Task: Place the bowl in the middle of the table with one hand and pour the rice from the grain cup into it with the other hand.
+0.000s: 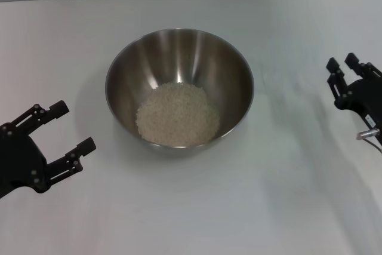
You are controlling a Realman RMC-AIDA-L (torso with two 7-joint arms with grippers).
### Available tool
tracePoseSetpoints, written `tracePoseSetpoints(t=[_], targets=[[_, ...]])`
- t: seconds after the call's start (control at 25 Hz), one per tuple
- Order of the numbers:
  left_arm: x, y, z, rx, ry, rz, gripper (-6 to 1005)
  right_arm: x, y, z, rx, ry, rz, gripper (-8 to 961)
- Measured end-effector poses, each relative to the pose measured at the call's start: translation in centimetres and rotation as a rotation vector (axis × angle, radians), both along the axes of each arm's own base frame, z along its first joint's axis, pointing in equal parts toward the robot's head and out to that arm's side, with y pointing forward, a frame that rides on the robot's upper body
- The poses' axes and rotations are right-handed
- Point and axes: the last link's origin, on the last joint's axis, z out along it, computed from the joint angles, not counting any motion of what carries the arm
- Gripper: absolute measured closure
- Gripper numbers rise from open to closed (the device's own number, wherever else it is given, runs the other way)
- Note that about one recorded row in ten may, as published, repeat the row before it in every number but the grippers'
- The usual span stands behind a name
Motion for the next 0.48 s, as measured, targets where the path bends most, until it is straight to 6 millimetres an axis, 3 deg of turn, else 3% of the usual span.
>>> tracePoseSetpoints(t=[0.32,0.48], targets=[[0.0,0.0,-0.1,-0.005,0.007,-0.005,200,-0.2,-2.2,3.7,0.047,0.178,0.157,602],[-0.1,0.0,-0.2,-0.005,0.013,-0.001,199,-0.5,-2.4,5.1,-0.025,0.209,0.239,602]])
